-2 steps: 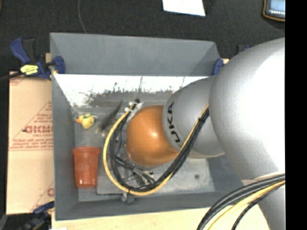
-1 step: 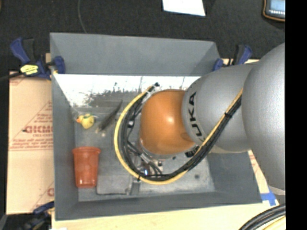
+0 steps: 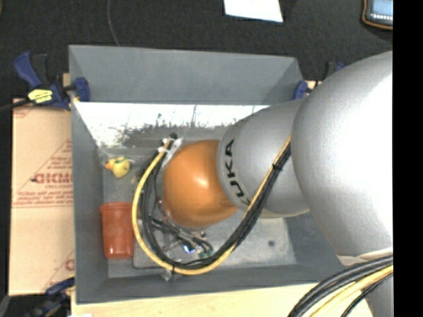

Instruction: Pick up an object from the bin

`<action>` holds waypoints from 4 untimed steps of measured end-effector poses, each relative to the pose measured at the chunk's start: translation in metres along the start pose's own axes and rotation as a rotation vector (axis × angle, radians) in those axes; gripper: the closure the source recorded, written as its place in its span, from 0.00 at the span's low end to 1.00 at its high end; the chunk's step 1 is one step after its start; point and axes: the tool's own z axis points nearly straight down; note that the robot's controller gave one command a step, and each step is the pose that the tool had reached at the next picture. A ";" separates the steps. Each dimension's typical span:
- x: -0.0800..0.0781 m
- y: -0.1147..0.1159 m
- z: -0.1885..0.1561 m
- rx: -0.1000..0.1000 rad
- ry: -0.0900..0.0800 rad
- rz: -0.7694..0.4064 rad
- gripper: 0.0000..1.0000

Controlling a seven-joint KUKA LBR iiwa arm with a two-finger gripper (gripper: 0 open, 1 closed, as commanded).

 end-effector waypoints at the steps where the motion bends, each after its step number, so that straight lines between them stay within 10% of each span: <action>1: 0.013 -0.029 0.027 0.004 -0.011 0.381 0.00; 2: -0.029 0.032 0.030 -0.001 -0.002 0.628 1.00; 4: -0.027 0.032 0.013 0.000 0.004 0.628 1.00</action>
Offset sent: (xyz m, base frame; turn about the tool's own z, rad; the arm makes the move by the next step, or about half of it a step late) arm 0.0129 0.0417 -0.0298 0.6303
